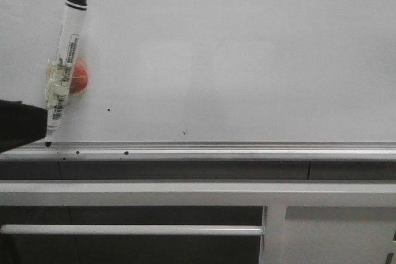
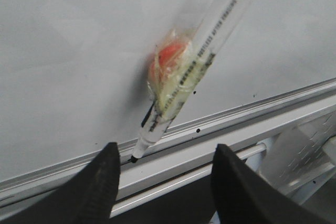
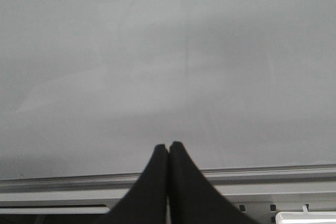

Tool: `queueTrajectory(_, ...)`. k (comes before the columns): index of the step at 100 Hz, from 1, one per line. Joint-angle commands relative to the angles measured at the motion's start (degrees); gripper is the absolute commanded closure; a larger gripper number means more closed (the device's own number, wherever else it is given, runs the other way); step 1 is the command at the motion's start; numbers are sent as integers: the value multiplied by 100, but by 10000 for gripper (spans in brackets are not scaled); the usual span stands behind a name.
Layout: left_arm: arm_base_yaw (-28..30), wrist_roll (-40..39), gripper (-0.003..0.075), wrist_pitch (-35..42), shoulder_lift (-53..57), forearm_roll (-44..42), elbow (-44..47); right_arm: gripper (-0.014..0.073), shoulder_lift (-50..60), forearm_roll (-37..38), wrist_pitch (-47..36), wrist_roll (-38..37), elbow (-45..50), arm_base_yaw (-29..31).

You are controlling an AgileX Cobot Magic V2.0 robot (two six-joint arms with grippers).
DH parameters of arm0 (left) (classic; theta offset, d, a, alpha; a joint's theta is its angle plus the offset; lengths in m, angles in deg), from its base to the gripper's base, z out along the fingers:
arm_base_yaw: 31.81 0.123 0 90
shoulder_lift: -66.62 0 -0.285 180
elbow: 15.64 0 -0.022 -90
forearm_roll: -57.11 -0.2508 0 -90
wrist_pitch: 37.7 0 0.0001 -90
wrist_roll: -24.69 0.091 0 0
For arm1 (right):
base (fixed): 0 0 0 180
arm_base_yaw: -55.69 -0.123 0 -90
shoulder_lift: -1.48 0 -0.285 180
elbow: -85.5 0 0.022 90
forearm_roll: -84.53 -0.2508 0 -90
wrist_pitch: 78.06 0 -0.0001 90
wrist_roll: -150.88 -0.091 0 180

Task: Write number 1 on whiteboard

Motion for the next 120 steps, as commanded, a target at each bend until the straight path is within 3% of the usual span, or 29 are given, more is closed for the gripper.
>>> queueTrajectory(1,-168,-19,367,824,-350,-67,-127,657,-116,-13,-399,76,-153,-25)
queueTrajectory(42,-306,0,377,2558,-1578,-685,-127,657,-116,-23,-444,76,-153,-25)
queueTrajectory(80,-306,20,379,3469,-2239,-853,-137,657,-116,-23,-533,76,-153,-25)
queueTrajectory(90,-306,20,443,3505,-2322,-853,-137,657,-116,-23,-533,76,-153,-25)
queueTrajectory(104,-306,20,732,3416,-2344,-853,-137,657,-116,-23,-533,76,-153,-25)
queueTrajectory(120,-306,90,741,3170,-2344,-938,-137,657,-136,-23,-404,179,-153,-35)
